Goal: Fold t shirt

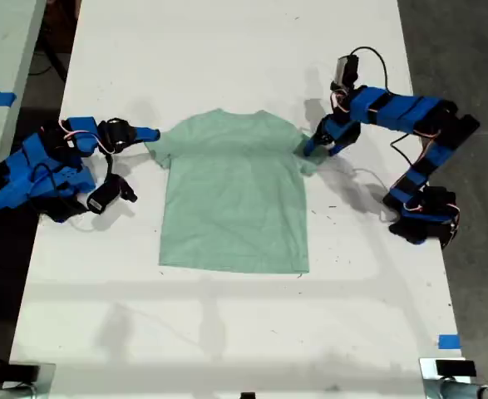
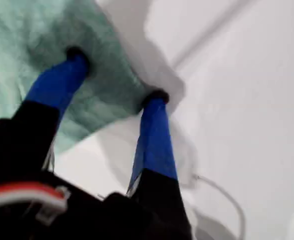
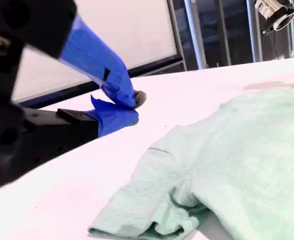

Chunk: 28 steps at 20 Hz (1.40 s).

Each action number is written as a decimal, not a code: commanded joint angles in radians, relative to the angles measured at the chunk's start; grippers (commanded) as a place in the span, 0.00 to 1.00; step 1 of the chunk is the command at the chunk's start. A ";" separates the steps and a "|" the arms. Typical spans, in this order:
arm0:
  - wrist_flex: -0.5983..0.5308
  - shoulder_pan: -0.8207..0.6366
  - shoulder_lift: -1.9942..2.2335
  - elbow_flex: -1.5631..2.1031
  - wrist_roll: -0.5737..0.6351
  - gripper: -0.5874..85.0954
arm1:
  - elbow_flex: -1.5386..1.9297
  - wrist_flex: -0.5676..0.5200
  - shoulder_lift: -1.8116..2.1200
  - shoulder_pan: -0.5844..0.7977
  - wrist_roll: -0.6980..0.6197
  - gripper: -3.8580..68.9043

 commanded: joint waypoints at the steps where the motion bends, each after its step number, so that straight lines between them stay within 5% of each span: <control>1: -0.003 0.011 0.006 0.012 -0.025 0.00 | -0.021 -0.009 -0.032 -0.011 0.058 0.04; 8: -0.002 0.009 0.008 0.012 -0.025 0.00 | -0.290 0.166 0.152 -0.239 0.066 0.05; 16: -0.002 0.009 0.008 0.012 -0.025 0.00 | -0.620 0.061 -0.112 -0.595 0.106 0.07; 17: -0.002 0.009 0.008 0.012 -0.023 0.00 | -0.670 0.063 -0.149 -0.615 0.089 0.16; 18: -0.002 0.009 0.008 0.012 -0.023 0.00 | -0.733 0.098 -0.170 -0.623 0.067 0.46; 21: -0.002 0.009 0.008 0.012 -0.023 0.00 | -0.802 0.261 -0.066 -0.571 0.044 0.59; 22: -0.002 0.009 0.008 0.012 -0.023 0.00 | -0.762 0.302 0.020 -0.534 0.046 0.56; 24: -0.002 0.009 0.008 0.012 -0.023 0.00 | -0.566 0.333 0.264 -0.459 0.084 0.05; 28: -0.011 0.009 0.008 0.015 -0.028 0.00 | 0.112 0.132 0.920 -0.480 0.133 0.07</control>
